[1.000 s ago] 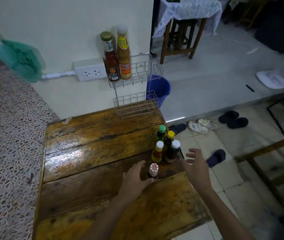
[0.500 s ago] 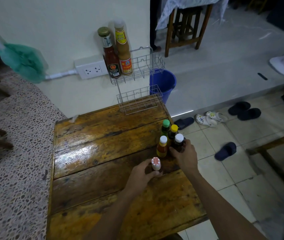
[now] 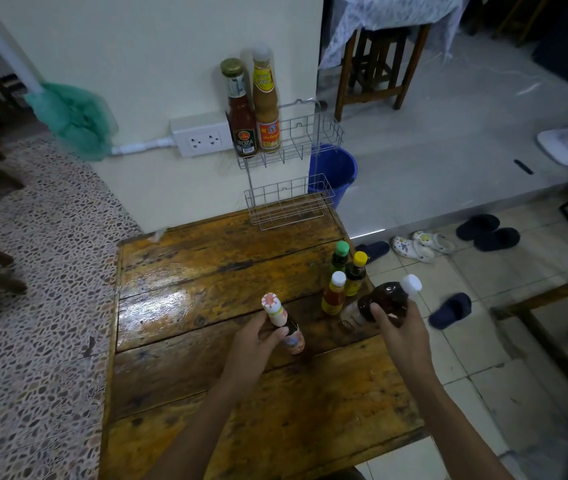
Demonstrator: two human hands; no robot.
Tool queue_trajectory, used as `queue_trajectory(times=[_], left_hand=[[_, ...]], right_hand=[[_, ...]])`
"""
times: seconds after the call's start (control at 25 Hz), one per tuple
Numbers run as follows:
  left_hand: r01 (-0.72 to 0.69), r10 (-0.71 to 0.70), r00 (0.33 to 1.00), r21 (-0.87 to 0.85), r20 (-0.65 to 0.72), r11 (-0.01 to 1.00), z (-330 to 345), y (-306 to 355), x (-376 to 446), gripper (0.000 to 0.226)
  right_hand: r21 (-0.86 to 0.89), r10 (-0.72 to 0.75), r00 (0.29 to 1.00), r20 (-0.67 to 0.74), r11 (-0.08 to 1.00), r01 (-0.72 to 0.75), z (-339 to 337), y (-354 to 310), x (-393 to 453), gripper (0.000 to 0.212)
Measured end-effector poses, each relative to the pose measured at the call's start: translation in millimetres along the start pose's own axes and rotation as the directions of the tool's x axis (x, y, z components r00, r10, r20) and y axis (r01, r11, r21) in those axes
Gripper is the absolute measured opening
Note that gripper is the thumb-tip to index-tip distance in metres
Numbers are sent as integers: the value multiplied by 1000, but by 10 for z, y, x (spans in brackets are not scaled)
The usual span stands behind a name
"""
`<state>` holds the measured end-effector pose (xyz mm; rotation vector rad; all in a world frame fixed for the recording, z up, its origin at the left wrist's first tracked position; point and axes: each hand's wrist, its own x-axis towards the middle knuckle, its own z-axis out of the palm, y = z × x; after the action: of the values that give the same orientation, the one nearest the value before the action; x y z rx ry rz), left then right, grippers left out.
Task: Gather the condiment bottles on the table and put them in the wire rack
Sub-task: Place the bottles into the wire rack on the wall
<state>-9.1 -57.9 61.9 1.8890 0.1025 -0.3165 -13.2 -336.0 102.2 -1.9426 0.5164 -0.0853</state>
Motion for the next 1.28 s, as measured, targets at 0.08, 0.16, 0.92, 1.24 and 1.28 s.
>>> queue_trajectory(times=[0.08,0.16,0.92,1.24,1.28], left_hand=[[-34,34,999,-18,-1,999,-130,66,20,40],[-82,82,996,-23,-17,996,-279,139,50,42],[-206,211,925,52,-315,977,-747,795,2318,37],[-144,219,932,259,-289,955,-715,406,3124,35],[-140,221,935,283,-278,949,-733,374,3190,35]], right_hand=[[66,-48,999,17,997,46,-11,-254,-41,57],[129,-102,994,43,987,96,22,-530,-36,56],[-84,-518,741,427,793,603,1526,-1659,2118,62],[-134,-470,673,571,756,641,2098,-1178,2915,73],[-125,-473,664,579,754,645,2140,-1130,2974,72]])
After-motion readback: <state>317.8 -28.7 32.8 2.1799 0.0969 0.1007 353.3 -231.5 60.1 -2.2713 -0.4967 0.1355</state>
